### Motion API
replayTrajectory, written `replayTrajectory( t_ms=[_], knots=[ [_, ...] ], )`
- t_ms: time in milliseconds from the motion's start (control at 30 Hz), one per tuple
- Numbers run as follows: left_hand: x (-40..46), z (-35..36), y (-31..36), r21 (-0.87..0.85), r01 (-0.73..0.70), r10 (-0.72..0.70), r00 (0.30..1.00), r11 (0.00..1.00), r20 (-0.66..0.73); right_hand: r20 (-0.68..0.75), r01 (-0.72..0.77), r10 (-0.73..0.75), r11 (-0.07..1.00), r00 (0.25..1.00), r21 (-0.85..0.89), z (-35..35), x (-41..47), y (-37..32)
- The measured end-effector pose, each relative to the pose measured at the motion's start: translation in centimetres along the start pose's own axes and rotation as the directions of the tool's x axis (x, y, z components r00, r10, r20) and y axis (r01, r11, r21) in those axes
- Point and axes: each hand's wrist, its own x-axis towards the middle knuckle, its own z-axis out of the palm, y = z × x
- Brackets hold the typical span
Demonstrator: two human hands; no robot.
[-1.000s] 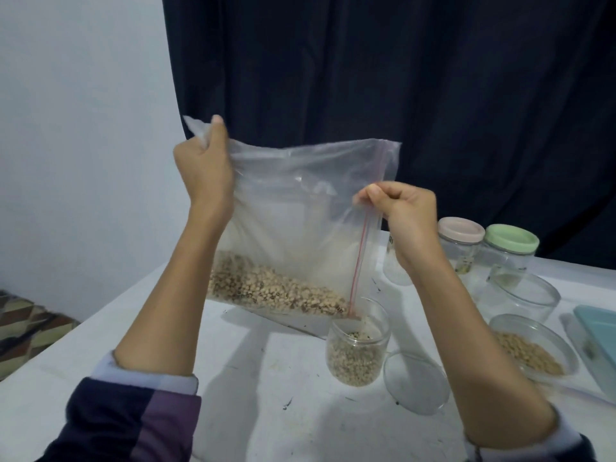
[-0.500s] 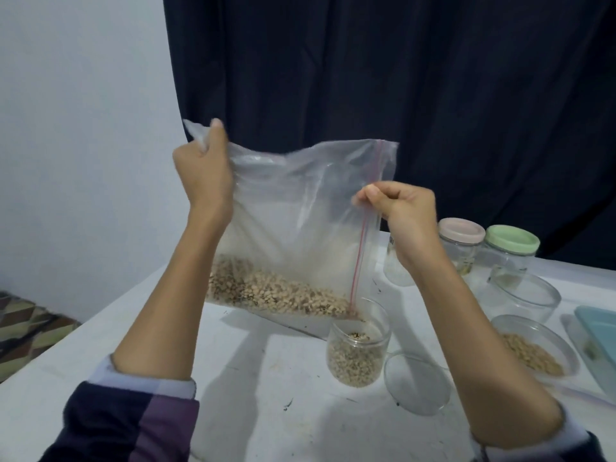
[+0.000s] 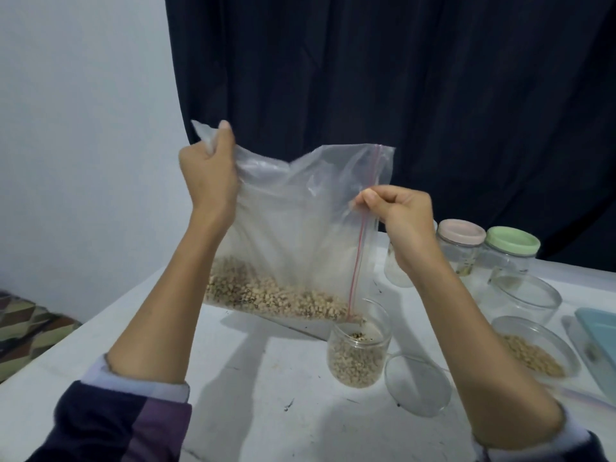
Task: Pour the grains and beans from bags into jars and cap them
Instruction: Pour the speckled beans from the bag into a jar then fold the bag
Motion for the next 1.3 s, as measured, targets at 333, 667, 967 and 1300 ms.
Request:
replayTrajectory(
  t_ms=[333, 667, 967, 1300],
  knots=[
    [0.6, -0.4, 0.0, -0.034, 0.011, -0.013, 0.999, 0.999, -0.044, -0.008, 0.005, -0.005, 1.000, 1.000, 0.006, -0.2, 0.3, -0.1],
    [0.4, 0.1, 0.3, -0.018, -0.015, 0.016, 1.000, 1.000, 0.020, 0.044, 0.017, -0.016, 1.000, 0.999, -0.022, 0.1, 0.1, 0.0],
    [0.2, 0.0, -0.2, -0.017, -0.026, 0.026, 1.000, 1.000, 0.011, 0.065, 0.023, -0.022, 0.999, 0.998, -0.023, 0.2, -0.3, 0.1],
    [0.5, -0.2, 0.0, -0.041, -0.031, 0.030, 0.999, 0.999, -0.032, 0.014, 0.002, -0.003, 0.999, 1.000, 0.032, -0.3, 0.1, 0.1]
  ],
)
